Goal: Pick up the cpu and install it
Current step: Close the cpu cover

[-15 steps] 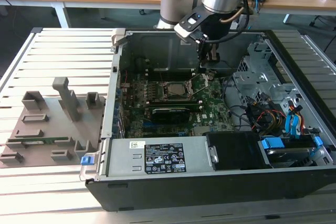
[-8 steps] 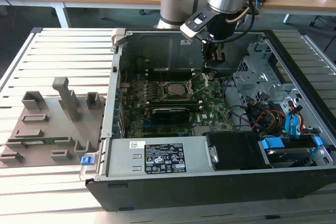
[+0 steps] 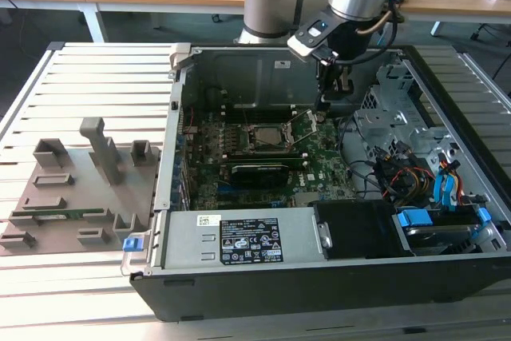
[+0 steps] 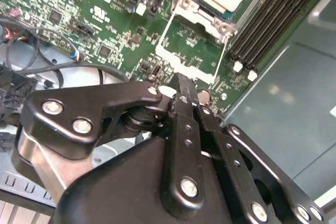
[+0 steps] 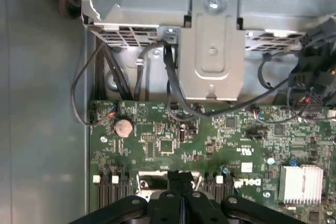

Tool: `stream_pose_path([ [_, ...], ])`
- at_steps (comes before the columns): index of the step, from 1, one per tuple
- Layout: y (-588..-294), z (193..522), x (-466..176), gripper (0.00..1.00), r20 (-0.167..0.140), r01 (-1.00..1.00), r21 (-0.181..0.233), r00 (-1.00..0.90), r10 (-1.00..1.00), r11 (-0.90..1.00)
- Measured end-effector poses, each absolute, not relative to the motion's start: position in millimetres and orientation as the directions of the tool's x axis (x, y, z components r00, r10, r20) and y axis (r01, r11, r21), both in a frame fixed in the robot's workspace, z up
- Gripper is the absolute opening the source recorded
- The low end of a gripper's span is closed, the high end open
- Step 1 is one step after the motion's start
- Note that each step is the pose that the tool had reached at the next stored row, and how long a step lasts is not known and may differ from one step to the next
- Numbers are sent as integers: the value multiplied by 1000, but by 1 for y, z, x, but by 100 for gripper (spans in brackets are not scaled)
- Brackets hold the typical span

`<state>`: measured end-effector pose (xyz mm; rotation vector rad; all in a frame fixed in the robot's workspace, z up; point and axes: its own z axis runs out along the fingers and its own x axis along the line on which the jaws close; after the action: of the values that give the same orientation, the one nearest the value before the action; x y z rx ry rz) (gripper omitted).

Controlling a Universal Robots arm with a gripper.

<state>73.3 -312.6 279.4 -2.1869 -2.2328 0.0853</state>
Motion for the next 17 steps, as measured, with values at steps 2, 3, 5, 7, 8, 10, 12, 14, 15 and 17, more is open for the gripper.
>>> stream_pose_path([
  [2,-309,274,75,11,-27,998,-50,-33,999,31],
  [3,-308,272,76,11,-27,998,-50,-40,999,38],
  [5,-306,266,80,11,-28,997,-50,-52,998,50],
  [7,-305,258,90,11,-30,997,-51,-61,998,59],
  [8,-305,254,91,11,-30,997,-52,-64,997,63],
  [10,-305,246,91,11,-30,996,-52,-77,997,75],
  [12,-305,244,91,11,-30,996,-52,-79,996,77],
  [14,-305,244,91,11,-30,996,-52,-79,996,77],
  [15,-305,244,90,11,-30,996,-52,-79,996,77],
  [17,-305,244,88,11,-30,996,-52,-79,996,77],
])
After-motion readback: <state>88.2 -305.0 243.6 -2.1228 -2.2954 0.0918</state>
